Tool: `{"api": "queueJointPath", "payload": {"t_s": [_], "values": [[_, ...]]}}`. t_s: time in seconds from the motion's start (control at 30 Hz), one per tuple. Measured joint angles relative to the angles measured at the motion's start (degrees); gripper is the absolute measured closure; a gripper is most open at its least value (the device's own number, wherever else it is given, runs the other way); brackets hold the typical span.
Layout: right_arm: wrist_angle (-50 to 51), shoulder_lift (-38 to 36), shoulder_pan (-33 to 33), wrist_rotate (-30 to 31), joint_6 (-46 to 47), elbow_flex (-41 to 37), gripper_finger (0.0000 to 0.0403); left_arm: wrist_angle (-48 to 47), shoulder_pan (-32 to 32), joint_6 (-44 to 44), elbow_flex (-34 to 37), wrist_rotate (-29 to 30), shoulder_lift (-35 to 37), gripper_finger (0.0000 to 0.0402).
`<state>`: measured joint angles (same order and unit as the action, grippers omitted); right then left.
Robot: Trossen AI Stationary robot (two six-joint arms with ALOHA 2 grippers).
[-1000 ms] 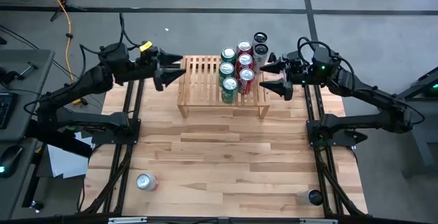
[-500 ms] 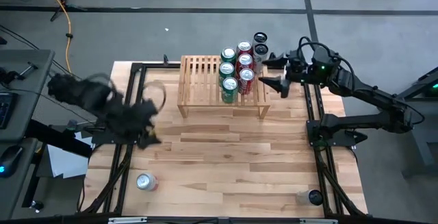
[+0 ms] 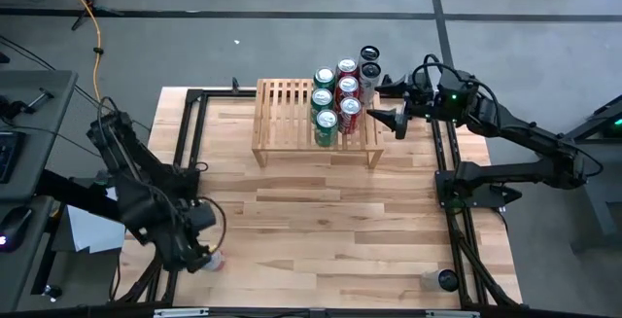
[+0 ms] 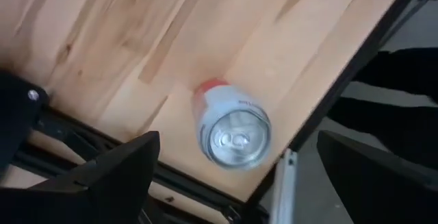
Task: Place canned beverage on shelf
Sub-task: Put the bottom pink soda can on the shelf
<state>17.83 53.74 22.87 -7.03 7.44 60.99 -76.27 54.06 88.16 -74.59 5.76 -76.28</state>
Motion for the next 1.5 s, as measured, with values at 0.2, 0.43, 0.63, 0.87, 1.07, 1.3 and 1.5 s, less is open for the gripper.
{"api": "queueJointPath", "payload": {"t_s": [0.2, 0.43, 0.63, 0.87, 1.07, 1.3, 1.5], "values": [[0.8, 0.0, 0.0, 0.6, 0.1, 0.0, 0.0036, 4.6, 2.4, -4.9, -0.1, -1.2, -5.8, 0.0014], [2.5, 0.0, 0.0, 0.6, 0.0, 0.0, 0.0036, 3.8, 4.9, -10.4, -0.2, -0.5, -11.5, 0.0014], [3.2, 0.0, 0.0, 0.5, 2.6, 0.0, 0.0036, 1.0, 5.0, -10.4, -0.1, -0.4, -13.7, 0.0014], [3.4, 0.0, 0.0, 0.5, 3.0, 0.0, 0.0036, 3.7, 6.3, -10.9, 2.4, -1.4, -13.9, 0.0014], [3.4, 0.0, 0.0, 0.5, 3.0, 0.0, 0.0036, 8.4, 6.2, -10.4, 7.4, -3.7, -13.9, 0.0014], [3.4, 0.0, 0.0, 0.5, 3.0, 0.0, 0.0036, 10.5, 4.7, -11.3, 9.4, -2.2, -13.9, 0.0014], [3.4, 0.0, 0.0, 0.5, 3.0, 0.0, 0.0036, 10.6, 4.3, -11.8, 9.4, -0.7, -13.9, 0.0019]]}}
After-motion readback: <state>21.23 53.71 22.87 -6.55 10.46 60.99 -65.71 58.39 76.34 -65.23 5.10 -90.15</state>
